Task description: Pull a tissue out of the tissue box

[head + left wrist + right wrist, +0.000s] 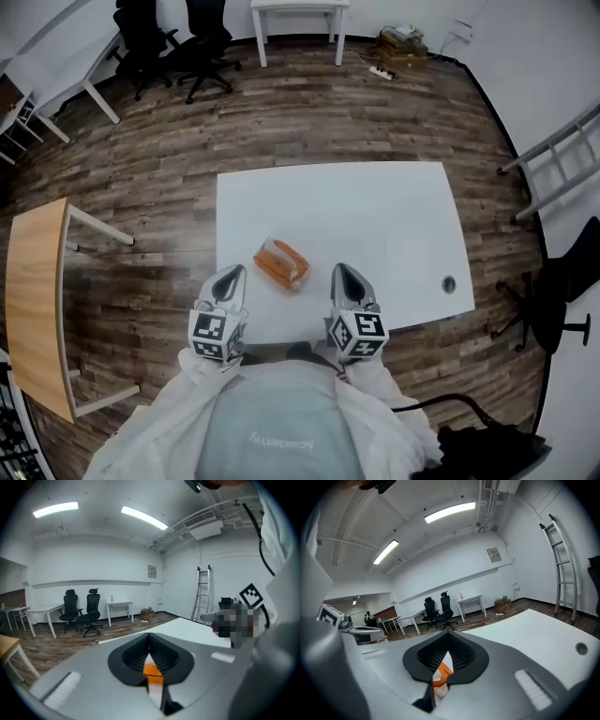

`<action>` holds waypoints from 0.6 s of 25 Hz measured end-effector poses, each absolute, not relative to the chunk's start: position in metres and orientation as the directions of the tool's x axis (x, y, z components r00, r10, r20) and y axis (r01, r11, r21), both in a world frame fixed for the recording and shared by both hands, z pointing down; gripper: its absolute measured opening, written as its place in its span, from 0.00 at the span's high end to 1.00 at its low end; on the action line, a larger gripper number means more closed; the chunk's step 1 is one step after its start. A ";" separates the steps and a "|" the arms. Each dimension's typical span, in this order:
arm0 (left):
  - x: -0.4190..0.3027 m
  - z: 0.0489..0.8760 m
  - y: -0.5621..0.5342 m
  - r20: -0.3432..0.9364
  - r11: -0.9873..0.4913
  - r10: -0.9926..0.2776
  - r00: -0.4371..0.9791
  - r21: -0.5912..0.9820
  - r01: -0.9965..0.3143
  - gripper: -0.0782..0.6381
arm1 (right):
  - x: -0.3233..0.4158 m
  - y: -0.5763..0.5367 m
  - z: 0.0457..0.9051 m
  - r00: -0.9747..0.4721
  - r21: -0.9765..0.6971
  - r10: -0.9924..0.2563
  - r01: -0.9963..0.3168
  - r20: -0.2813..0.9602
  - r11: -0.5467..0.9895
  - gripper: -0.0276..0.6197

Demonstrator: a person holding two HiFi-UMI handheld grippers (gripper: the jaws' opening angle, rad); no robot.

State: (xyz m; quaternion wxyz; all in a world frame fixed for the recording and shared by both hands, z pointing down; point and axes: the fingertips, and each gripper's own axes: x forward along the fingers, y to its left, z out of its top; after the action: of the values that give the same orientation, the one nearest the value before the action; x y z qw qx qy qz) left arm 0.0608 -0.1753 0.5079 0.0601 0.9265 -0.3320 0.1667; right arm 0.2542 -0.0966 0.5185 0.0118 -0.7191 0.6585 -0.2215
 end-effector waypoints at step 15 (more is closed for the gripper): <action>0.043 0.521 -0.168 0.388 -0.695 -0.658 0.645 0.017 -0.719 0.89 | 0.239 -0.113 0.532 -0.098 -0.316 -0.935 -0.949 0.340 -0.015 0.95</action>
State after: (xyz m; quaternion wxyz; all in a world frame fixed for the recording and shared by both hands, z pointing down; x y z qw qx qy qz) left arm 0.0430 -0.1680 0.5211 0.0851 0.9030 -0.3813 0.1789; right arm 0.2393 -0.1132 0.5317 -0.0142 -0.6713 0.7016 -0.2384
